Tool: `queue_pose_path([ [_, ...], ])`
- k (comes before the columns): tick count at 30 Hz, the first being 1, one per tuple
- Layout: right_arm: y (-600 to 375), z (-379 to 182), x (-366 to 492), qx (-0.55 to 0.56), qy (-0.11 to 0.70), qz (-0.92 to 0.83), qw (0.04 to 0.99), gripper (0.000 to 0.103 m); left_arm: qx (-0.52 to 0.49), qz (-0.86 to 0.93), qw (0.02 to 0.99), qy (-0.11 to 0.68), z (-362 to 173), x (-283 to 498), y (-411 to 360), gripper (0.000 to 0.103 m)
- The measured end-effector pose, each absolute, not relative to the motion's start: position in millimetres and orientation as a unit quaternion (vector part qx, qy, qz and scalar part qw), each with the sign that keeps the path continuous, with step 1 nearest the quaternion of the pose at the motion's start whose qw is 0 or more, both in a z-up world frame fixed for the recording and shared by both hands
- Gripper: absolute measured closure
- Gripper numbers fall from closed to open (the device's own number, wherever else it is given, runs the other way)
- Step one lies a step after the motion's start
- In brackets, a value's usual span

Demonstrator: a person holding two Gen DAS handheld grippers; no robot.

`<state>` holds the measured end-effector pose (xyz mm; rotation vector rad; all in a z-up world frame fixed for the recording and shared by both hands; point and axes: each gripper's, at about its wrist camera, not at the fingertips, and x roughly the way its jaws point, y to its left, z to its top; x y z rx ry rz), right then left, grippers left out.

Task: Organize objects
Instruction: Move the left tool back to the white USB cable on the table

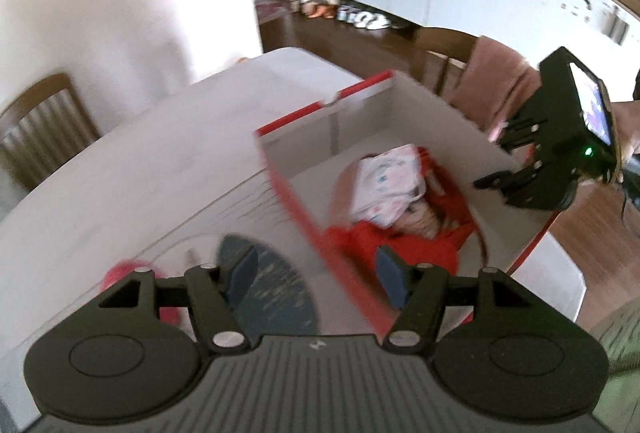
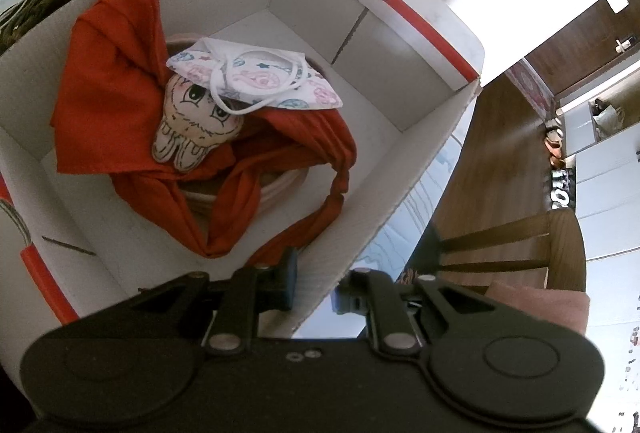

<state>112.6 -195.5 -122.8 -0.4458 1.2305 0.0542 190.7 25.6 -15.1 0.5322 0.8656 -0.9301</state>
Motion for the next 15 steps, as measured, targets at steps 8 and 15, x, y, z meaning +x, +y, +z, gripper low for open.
queue_pose_path([
  [8, -196.4, -123.4, 114.2, -0.214, 0.574, 0.029, 0.79, 0.089, 0.237, -0.314, 0.819, 0.418, -17.3, 211.1, 120.4, 0.035],
  [15, -197.4, -124.4, 115.3, -0.221, 0.575, 0.027, 0.787, 0.089, 0.248, -0.25, 0.813, 0.464, -54.9, 214.0, 172.8, 0.035],
])
